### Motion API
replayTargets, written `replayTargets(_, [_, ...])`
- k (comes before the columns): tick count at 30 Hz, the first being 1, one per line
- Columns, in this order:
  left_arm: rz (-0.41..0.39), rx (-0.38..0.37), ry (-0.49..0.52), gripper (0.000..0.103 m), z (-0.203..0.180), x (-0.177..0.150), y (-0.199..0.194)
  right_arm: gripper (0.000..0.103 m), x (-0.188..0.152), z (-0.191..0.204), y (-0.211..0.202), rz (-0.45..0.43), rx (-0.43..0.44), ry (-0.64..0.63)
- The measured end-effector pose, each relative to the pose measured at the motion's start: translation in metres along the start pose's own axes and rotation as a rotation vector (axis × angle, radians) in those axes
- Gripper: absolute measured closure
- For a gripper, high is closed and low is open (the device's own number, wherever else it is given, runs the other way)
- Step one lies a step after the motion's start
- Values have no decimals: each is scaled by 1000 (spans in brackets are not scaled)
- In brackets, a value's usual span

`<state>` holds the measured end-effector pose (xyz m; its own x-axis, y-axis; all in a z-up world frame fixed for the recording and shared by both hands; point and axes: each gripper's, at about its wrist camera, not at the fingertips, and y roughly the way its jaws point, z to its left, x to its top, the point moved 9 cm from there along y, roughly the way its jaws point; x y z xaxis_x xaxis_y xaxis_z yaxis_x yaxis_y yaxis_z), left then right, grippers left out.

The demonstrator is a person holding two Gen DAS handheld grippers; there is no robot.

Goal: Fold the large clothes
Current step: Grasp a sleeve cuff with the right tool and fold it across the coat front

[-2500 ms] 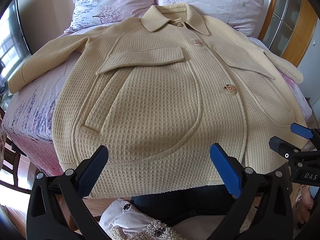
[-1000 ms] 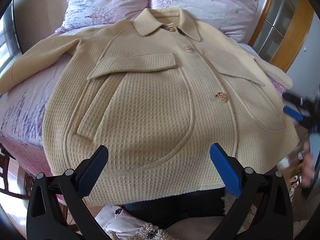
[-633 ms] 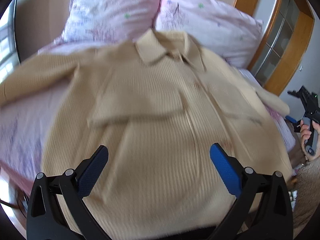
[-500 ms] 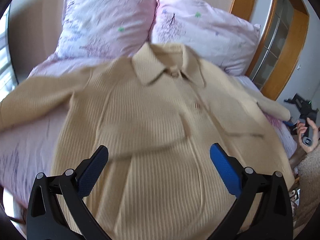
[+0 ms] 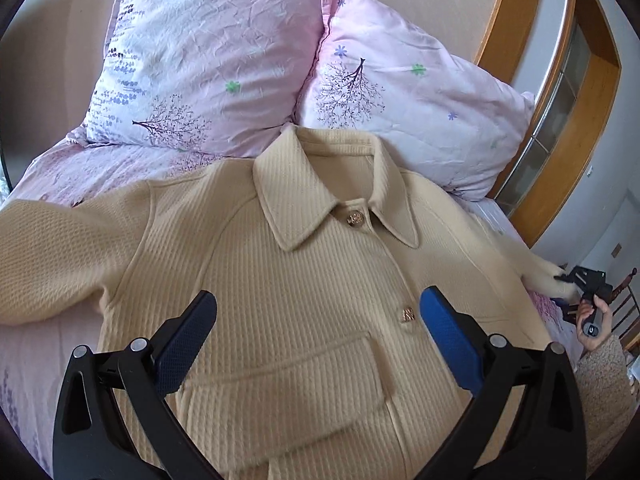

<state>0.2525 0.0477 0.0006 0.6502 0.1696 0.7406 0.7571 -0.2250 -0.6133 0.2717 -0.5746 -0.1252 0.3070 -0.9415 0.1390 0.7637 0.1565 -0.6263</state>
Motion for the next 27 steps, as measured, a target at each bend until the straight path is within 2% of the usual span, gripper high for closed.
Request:
replayTargets(2, [-2,0,-12,1,4,2,3,72,1,-1,-5,-27,-31,-34])
replayTargets(4, [-5,-21,-43,1,10,3,4,82,1,10,-14,-86,-92,-133])
replayTargets(7, [-3,-41,-99,1,20,4,7,85,-2,48,-32,-221,-212,-350])
replayTargets(10, [31,-16,-125,1,31,2,12,85,-17,102,-58,-362,-255,-558])
replayTargets(14, [55,-14,-149,1,41,1,17,86,-74,185,-87,-480,-140,-824])
replayTargets(16, [53,-34,-162,1,43,2,17,86,-122,224,-98,-502,-38,-973])
replayTargets(21, [36,-109,-205,1,43,5,14,86,-226,271,-102,-445,159,-1206])
replayTargets(24, [28,-165,-238,1,41,10,12,85,-293,281,-82,-337,226,-1332])
replayTargets(27, [38,-217,-289,1,42,13,13,85,-360,277,-43,-181,247,-1448])
